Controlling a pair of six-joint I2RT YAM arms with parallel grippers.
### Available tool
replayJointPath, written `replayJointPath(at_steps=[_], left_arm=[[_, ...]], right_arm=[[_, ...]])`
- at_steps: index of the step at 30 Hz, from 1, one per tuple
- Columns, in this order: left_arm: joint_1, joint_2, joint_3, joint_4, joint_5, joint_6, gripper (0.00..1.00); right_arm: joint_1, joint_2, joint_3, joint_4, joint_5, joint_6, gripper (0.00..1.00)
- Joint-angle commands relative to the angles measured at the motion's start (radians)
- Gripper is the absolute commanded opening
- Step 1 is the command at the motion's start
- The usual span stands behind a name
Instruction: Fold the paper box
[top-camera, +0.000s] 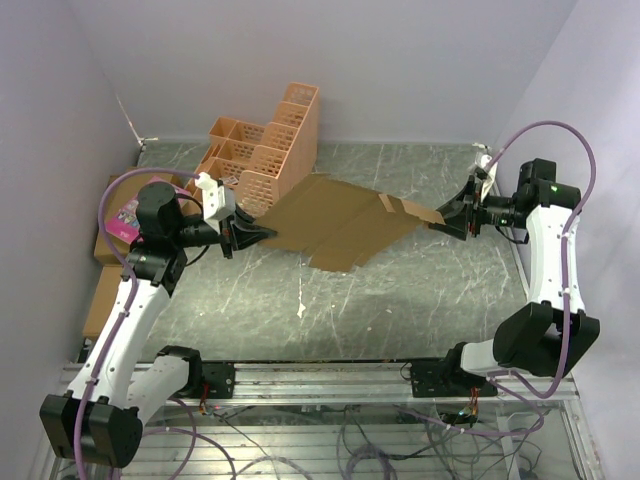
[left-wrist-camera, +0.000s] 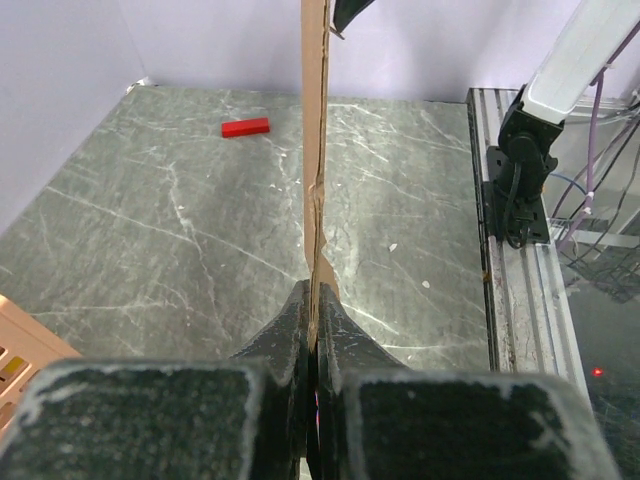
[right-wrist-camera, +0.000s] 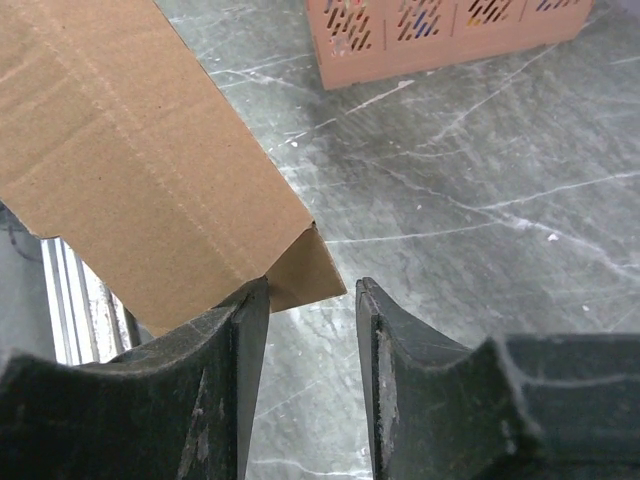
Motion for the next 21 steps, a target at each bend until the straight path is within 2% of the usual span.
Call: replayJointPath(at_steps=[1, 4, 11, 17, 21], left_arm=[[0.012, 0.005, 0.017, 0.054, 0.072, -0.015, 0.07], [0.012, 0.006, 0.019, 0.050, 0.073, -0.013, 0.07], [0.015, 0.006, 0.023, 0.040, 0.067, -0.003, 0.07], [0.016, 0.008, 0.021, 0.066, 0.089, -0.024, 0.07], [0.018, 0.006, 0.021, 0.062, 0.083, -0.020, 0.07]], right_arm=[[0.003, -0.018, 0.002, 0.072, -0.026, 0.035, 0.41], [-0.004, -0.037, 0.014, 0.105, -0.008, 0.052, 0.41], [-0.020, -0.046, 0.079, 0.056, 0.043, -0.020, 0.41], [-0.020, -0.020, 0.076, -0.042, -0.005, -0.136, 0.46], [-0.019, -0.029, 0.043, -0.046, -0.015, -0.149, 0.47]])
